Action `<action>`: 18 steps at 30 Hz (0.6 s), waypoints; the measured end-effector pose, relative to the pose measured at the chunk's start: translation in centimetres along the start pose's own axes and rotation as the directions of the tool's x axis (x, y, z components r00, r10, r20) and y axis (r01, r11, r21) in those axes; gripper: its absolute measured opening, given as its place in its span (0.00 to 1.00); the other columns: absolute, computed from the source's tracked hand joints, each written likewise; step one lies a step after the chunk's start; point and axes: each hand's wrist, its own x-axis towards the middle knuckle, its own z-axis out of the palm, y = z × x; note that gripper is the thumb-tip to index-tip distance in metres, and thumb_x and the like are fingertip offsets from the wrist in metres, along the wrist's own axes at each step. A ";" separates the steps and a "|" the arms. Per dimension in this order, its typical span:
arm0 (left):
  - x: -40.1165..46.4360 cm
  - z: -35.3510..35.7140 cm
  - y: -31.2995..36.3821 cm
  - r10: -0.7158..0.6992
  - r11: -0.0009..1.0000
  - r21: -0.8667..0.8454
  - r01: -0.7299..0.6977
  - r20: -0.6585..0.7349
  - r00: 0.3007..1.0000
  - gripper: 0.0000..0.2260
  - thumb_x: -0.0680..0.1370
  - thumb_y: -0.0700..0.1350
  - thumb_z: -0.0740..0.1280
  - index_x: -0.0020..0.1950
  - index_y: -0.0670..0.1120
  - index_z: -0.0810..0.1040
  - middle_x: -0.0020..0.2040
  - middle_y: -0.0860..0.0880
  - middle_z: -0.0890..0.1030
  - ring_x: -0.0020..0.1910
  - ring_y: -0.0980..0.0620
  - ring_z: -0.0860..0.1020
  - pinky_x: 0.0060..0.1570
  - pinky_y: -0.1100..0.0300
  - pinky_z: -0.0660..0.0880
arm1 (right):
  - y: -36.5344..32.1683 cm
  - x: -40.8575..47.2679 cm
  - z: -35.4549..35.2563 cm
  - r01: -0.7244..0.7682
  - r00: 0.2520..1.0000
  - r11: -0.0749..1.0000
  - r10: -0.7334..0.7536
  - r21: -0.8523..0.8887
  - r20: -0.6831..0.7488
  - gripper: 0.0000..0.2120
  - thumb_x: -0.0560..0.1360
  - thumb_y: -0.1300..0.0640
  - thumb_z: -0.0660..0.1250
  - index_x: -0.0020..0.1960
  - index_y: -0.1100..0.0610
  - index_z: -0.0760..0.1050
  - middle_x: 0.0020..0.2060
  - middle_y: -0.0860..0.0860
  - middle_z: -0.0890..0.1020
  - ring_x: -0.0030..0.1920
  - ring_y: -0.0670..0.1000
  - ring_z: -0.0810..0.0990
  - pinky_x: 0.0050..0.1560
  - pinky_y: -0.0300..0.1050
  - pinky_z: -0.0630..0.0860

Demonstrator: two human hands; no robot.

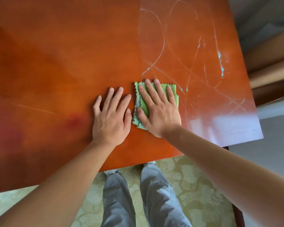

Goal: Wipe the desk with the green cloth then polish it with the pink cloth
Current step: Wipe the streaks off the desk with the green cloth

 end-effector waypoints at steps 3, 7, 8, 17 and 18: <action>-0.2 0.1 -0.1 -0.004 1.000 0.013 0.004 -0.017 1.000 0.21 0.84 0.50 0.54 0.75 0.49 0.72 0.79 0.46 0.67 0.79 0.44 0.61 0.75 0.39 0.56 | -0.2 -0.3 -0.1 -0.003 1.000 1.000 0.003 0.000 0.004 0.32 0.83 0.39 0.46 0.83 0.53 0.53 0.82 0.52 0.55 0.82 0.56 0.47 0.81 0.61 0.44; -0.1 0.2 -0.1 -0.002 1.000 0.022 0.002 -0.028 1.000 0.21 0.84 0.51 0.54 0.75 0.50 0.71 0.79 0.46 0.67 0.79 0.44 0.62 0.75 0.40 0.57 | 0.0 -2.3 0.0 0.021 1.000 1.000 -0.021 -0.011 0.017 0.31 0.84 0.40 0.47 0.83 0.53 0.53 0.82 0.52 0.54 0.82 0.56 0.47 0.81 0.61 0.45; -0.1 0.2 -0.2 -0.003 1.000 0.024 0.004 -0.030 1.000 0.21 0.84 0.51 0.53 0.75 0.50 0.71 0.79 0.46 0.67 0.79 0.44 0.62 0.75 0.40 0.57 | 0.1 -2.9 0.1 0.034 0.999 0.999 -0.034 -0.019 0.020 0.31 0.84 0.40 0.47 0.83 0.53 0.52 0.82 0.52 0.54 0.82 0.56 0.47 0.80 0.61 0.45; -0.2 0.4 -0.2 -0.005 1.000 0.001 0.005 -0.065 0.998 0.20 0.84 0.50 0.55 0.75 0.49 0.73 0.78 0.46 0.68 0.79 0.44 0.63 0.76 0.40 0.57 | 1.1 -1.2 -0.4 0.096 0.994 0.995 -0.095 -0.019 0.046 0.32 0.83 0.38 0.48 0.83 0.51 0.53 0.82 0.52 0.55 0.82 0.56 0.47 0.80 0.61 0.44; -0.2 0.4 -0.2 -0.004 1.000 -0.002 0.004 -0.067 0.998 0.20 0.84 0.50 0.55 0.75 0.49 0.73 0.78 0.46 0.68 0.79 0.44 0.63 0.76 0.40 0.57 | 1.4 -0.2 -0.5 0.099 0.994 0.995 -0.098 -0.019 0.042 0.32 0.83 0.38 0.48 0.83 0.52 0.54 0.82 0.52 0.55 0.82 0.56 0.47 0.80 0.61 0.44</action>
